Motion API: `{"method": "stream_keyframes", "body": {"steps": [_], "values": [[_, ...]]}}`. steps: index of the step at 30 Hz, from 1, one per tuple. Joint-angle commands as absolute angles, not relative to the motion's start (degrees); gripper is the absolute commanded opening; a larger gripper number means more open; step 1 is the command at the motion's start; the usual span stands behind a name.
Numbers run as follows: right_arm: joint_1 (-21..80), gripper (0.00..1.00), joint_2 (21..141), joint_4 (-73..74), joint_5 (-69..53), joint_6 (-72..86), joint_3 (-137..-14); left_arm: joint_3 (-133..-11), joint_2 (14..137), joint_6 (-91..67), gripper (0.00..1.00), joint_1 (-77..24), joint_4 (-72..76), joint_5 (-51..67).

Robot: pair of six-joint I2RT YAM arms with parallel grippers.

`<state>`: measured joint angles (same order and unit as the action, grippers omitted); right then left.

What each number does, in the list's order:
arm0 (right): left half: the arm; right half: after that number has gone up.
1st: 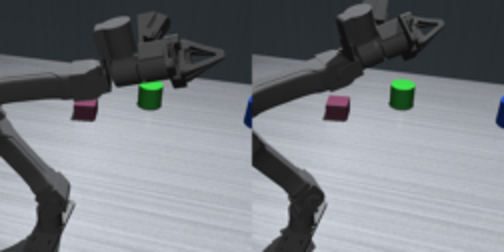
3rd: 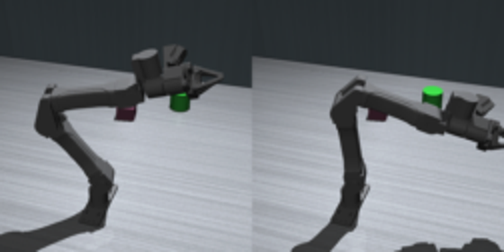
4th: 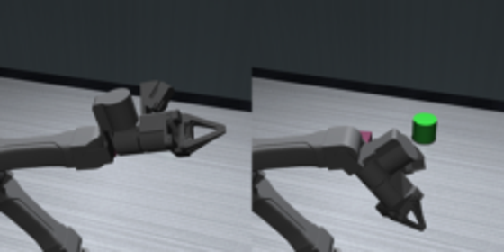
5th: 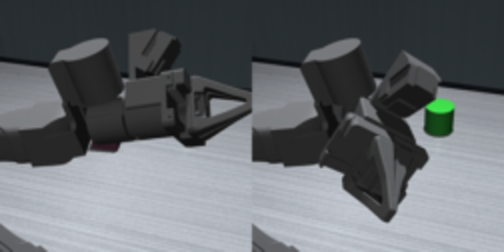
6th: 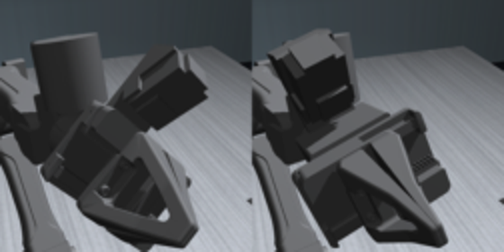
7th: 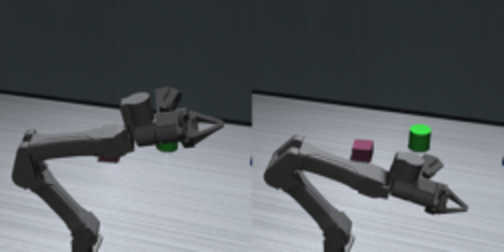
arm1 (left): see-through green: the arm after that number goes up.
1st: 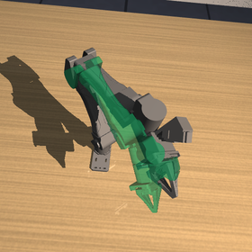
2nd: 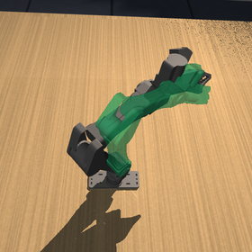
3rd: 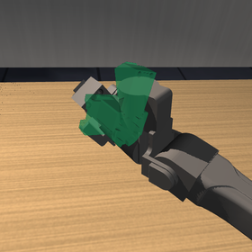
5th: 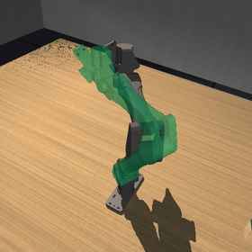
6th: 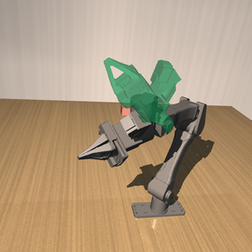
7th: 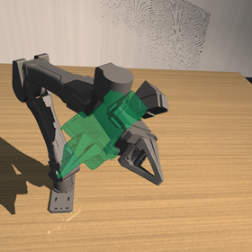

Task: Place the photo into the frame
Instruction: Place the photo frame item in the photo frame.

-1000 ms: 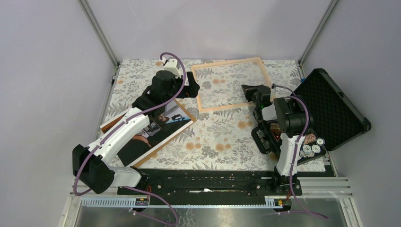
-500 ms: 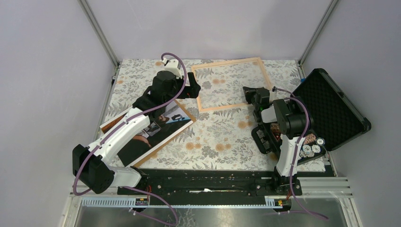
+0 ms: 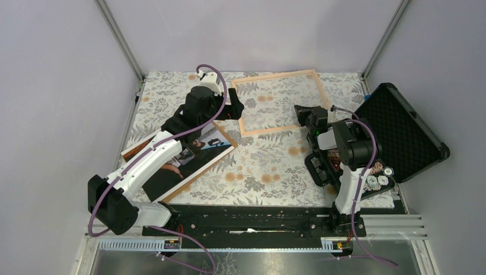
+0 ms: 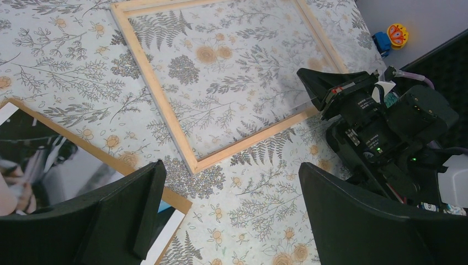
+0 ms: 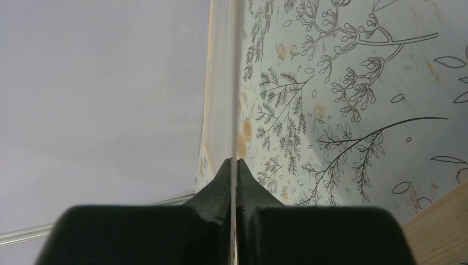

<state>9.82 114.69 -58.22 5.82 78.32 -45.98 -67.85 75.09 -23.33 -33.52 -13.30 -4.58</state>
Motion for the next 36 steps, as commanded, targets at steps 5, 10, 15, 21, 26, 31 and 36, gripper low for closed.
{"method": "stream_keyframes", "body": {"steps": [5,10,15,21,26,31,36], "values": [[10.54,0.0,113.54,-60.9,4.08,79.32,-45.98,-69.28,73.26,-22.5,0.99,-33.79,-11.31,-5.23],[10.68,0.0,113.6,-61.2,4.5,79.27,-45.62,-69.24,73.3,-22.5,0.99,-33.84,-11.27,-5.2],[10.8,0.0,115.1,-62.07,4.48,79.53,-46.0,-69.18,73.29,-22.5,0.99,-33.85,-11.27,-5.28],[10.89,0.0,117.44,-64.9,3.43,78.69,-47.37,-69.24,73.45,-22.5,0.99,-33.85,-11.26,-5.28],[10.9,0.0,118.86,-66.72,2.79,77.05,-47.55,-69.17,73.44,-22.5,0.99,-33.93,-11.28,-5.31],[10.9,0.0,121.07,-70.14,1.79,76.29,-47.81,-69.17,73.42,-22.41,0.99,-33.93,-11.25,-5.43],[10.9,0.0,121.34,-73.23,1.0,74.94,-46.89,-69.18,73.47,-22.41,0.99,-34.01,-11.25,-5.31]]}}
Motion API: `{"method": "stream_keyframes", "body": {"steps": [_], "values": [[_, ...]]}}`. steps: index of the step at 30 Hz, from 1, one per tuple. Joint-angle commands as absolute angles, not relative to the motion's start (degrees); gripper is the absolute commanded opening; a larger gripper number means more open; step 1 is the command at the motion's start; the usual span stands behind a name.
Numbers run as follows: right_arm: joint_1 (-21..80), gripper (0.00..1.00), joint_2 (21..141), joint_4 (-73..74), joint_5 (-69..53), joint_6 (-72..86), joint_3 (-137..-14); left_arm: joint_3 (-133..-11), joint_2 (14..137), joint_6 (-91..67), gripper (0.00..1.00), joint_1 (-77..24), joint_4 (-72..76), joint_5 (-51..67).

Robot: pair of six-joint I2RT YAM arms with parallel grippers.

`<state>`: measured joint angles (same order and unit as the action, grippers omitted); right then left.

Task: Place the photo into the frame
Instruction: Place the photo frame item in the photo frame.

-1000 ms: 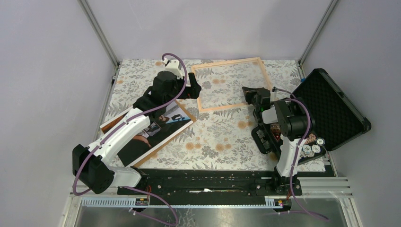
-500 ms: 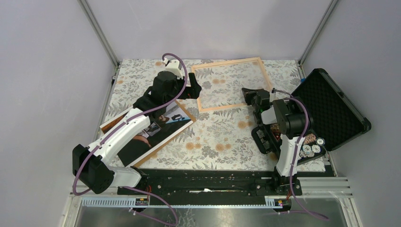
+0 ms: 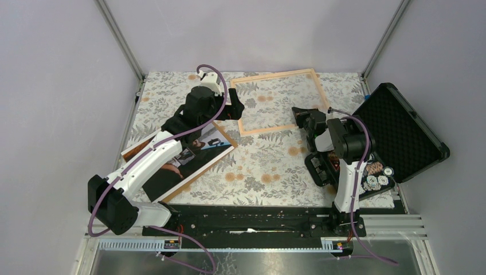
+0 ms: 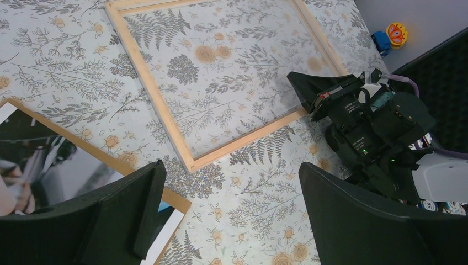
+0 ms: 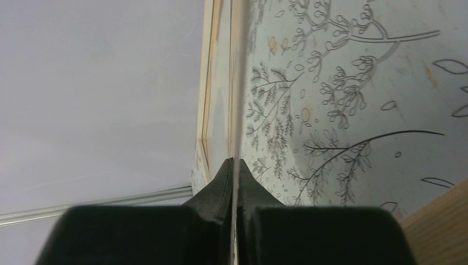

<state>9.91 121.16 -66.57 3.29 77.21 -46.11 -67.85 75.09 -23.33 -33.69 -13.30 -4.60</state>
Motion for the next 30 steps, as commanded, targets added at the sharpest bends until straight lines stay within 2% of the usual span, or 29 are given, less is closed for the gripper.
{"method": "stream_keyframes", "body": {"steps": [1,5,11,14,25,27,30], "values": [[10.9,0.01,121.47,-73.3,0.99,75.12,-46.9,-69.18,73.5,-22.41,0.99,-34.01,-11.28,-5.28],[10.8,0.27,122.15,-69.94,0.24,76.47,-48.43,-69.09,73.55,-22.43,0.99,-34.01,-11.15,-5.34],[11.69,0.42,122.86,-67.48,-1.97,77.61,-51.58,-69.24,73.54,-22.4,0.99,-34.01,-11.17,-5.31],[12.16,0.41,124.6,-67.49,-2.28,78.98,-53.54,-69.22,73.55,-22.5,0.99,-34.04,-11.16,-5.08],[12.22,0.16,124.36,-69.75,-2.22,80.26,-53.09,-69.1,73.52,-22.41,0.99,-34.1,-11.07,-4.95],[12.17,0.18,124.57,-69.71,-1.95,79.68,-52.96,-69.13,73.48,-22.41,0.99,-34.1,-11.07,-5.15],[12.17,0.37,125.16,-68.16,-1.89,78.85,-54.19,-69.06,73.48,-22.41,0.99,-34.1,-11.07,-5.26]]}}
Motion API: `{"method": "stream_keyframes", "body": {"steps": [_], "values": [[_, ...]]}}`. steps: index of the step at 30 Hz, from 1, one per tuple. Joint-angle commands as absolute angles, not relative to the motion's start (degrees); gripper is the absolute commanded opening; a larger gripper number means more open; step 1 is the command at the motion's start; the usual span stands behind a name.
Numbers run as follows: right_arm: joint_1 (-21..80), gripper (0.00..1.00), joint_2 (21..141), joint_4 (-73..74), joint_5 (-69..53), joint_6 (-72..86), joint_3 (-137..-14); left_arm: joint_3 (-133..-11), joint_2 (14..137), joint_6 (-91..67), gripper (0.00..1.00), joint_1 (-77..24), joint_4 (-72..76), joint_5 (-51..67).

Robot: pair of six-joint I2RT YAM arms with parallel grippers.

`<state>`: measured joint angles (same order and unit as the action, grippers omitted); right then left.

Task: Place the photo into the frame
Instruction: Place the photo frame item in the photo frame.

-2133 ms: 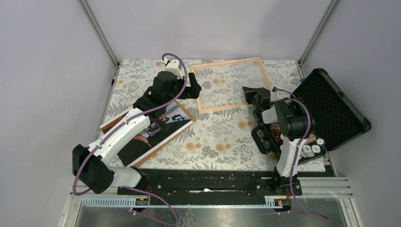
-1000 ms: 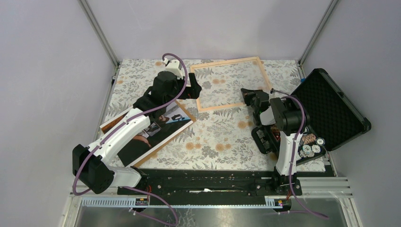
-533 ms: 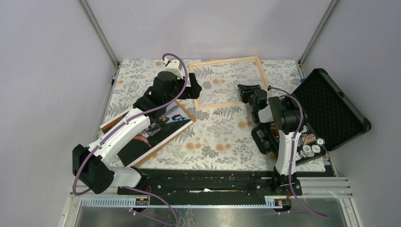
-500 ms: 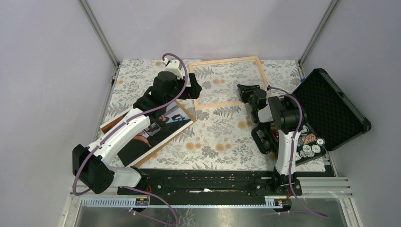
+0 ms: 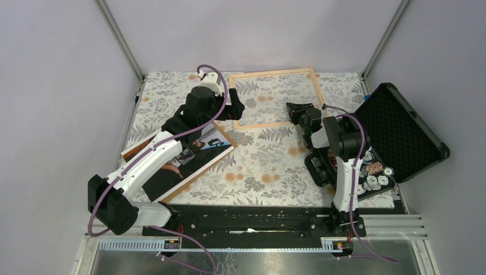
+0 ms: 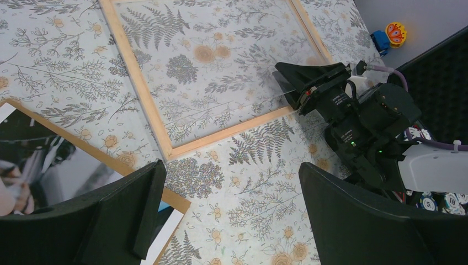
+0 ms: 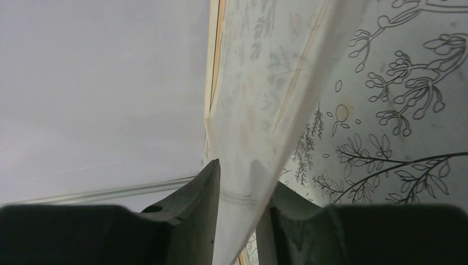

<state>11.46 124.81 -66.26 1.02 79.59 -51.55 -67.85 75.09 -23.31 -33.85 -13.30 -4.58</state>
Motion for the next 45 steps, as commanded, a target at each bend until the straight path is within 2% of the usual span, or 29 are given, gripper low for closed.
{"method": "stream_keyframes", "body": {"steps": [1,8,13,19,25,30,38,45], "values": [[12.16,0.42,125.27,-67.74,-1.9,78.8,-54.34,-69.01,73.48,-22.41,0.99,-34.1,-11.07,-5.24],[12.48,0.63,121.3,-58.4,-2.04,75.43,-54.77,-69.11,73.49,-22.32,0.99,-34.1,-11.07,-5.17],[12.64,0.85,118.85,-43.46,-5.2,73.72,-58.41,-69.14,73.15,-22.13,0.99,-34.08,-11.2,-5.44],[12.94,0.99,118.25,-22.41,-8.56,70.81,-64.55,-69.15,72.83,-22.07,0.99,-34.1,-11.16,-5.53],[13.79,1.0,117.51,0.15,-10.56,60.68,-72.26,-69.26,72.64,-21.88,0.99,-34.1,-11.27,-5.8],[14.06,1.0,113.67,12.66,-8.6,49.28,-72.85,-69.33,72.96,-21.97,0.99,-34.1,-11.32,-5.78],[14.58,1.0,108.58,16.45,-20.12,37.19,-69.26,-69.61,74.17,-22.09,0.99,-34.01,-11.59,-5.34],[13.89,1.0,101.86,17.25,-17.89,36.33,-65.67,-69.4,74.23,-21.88,0.99,-33.84,-11.51,-6.16]]}}
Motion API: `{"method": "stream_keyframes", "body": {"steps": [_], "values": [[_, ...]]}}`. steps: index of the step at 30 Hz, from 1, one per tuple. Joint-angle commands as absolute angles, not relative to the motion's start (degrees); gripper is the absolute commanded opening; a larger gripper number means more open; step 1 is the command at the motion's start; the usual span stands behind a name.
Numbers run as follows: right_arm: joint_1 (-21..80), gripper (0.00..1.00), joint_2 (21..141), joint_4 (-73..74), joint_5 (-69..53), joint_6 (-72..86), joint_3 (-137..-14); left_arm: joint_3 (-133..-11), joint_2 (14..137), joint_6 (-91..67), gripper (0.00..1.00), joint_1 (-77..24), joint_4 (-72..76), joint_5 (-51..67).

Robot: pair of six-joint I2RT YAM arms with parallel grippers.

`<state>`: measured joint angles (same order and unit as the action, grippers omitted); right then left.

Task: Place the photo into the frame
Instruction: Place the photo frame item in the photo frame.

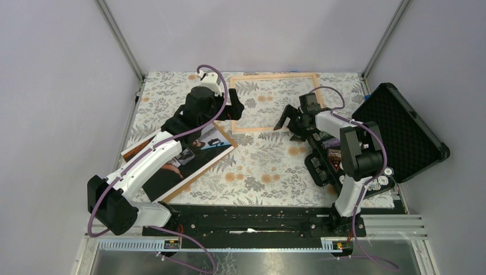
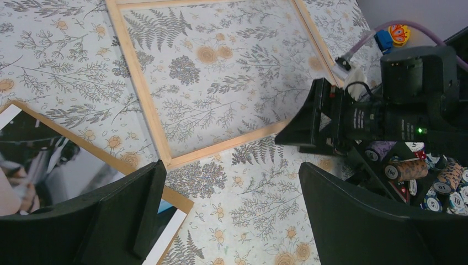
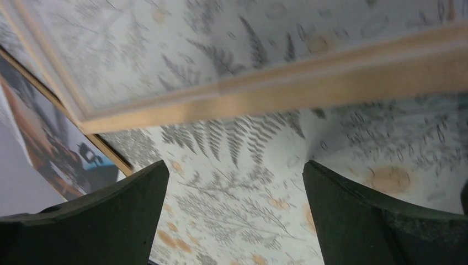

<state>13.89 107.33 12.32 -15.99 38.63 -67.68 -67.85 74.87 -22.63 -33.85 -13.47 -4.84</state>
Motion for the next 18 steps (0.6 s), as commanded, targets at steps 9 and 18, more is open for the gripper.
{"method": "stream_keyframes", "body": {"steps": [9,18], "values": [[13.19,1.0,96.86,20.12,-5.78,32.49,-70.19,-69.27,73.84,-21.89,0.99,-33.84,-11.43,-6.31],[13.18,1.0,102.66,21.6,-6.01,23.09,-82.12,-69.4,74.34,-22.1,0.99,-33.63,-11.47,-6.19]]}}
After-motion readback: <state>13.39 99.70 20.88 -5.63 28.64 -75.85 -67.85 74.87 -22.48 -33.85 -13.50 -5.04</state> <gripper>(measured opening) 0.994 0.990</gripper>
